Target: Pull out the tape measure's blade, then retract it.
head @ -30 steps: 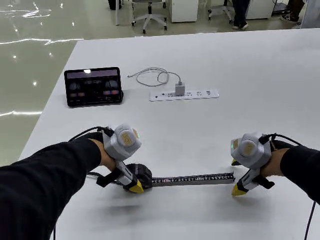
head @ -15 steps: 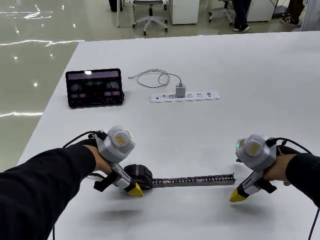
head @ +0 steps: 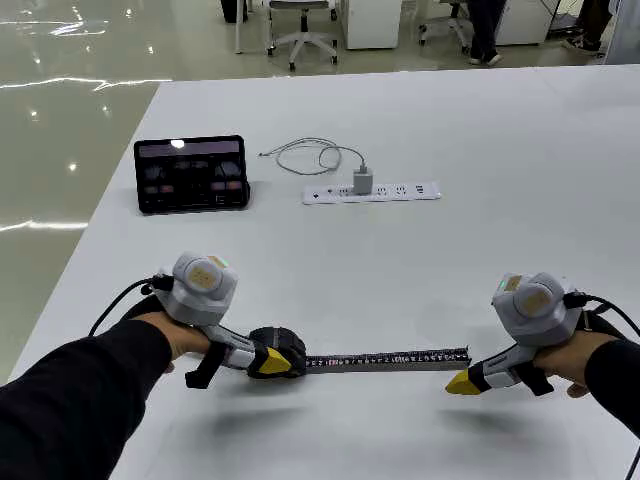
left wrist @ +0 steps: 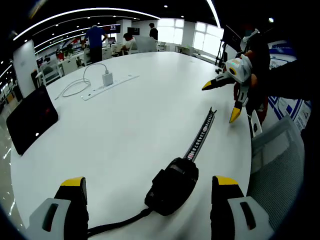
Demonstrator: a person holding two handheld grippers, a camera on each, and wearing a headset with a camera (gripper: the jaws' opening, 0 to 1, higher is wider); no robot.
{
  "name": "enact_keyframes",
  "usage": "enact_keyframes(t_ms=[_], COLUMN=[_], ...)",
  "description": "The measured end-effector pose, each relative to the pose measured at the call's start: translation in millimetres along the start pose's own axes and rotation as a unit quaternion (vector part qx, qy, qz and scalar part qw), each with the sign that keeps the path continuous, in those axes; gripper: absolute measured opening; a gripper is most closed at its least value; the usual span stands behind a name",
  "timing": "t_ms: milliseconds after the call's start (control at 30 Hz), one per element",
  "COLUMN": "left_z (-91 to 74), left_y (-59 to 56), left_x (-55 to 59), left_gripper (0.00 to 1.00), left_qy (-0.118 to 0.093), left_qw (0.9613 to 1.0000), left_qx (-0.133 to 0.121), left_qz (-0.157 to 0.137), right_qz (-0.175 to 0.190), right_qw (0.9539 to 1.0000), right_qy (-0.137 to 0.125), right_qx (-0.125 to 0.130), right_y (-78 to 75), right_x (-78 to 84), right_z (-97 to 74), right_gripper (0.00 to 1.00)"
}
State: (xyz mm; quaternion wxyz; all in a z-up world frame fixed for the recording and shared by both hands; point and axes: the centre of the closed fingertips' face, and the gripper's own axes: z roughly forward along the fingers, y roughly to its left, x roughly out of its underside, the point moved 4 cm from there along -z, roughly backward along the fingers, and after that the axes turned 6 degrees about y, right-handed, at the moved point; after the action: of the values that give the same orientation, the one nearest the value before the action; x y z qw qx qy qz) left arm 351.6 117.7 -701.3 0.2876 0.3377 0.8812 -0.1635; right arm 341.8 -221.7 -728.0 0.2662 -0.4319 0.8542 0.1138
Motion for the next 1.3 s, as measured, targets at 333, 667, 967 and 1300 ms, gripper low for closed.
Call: enact_keyframes(t_ms=[333, 667, 967, 1300], left_z=[-23.5, -53.2, -80.1, -112.5], left_y=[2.5, -8.6, -15.2, -30.4], left_x=[27.1, 45.6, 71.9, 93.4], left_gripper=[1.0, 1.0, 1.0, 1.0], left_qy=[-0.044, -0.088, -0.106, -0.123], left_qw=[0.9975, 0.9919, 0.9884, 0.9852], left_qx=[-0.045, -0.071, -0.09, -0.105], left_qz=[-0.032, -0.057, -0.062, -0.058], right_qz=[0.031, 0.045, 0.064, 0.063], right_qw=[0.9987, 0.9949, 0.9901, 0.987], right_qy=[-0.03, -0.077, -0.101, -0.118], right_qx=[0.027, 0.048, 0.073, 0.089], right_y=[17.0, 35.7, 40.2, 51.2], right_x=[22.6, 31.1, 46.6, 59.3], right_z=[-19.6, -51.1, -77.2, -109.1], right_gripper=[1.0, 1.0, 1.0, 1.0])
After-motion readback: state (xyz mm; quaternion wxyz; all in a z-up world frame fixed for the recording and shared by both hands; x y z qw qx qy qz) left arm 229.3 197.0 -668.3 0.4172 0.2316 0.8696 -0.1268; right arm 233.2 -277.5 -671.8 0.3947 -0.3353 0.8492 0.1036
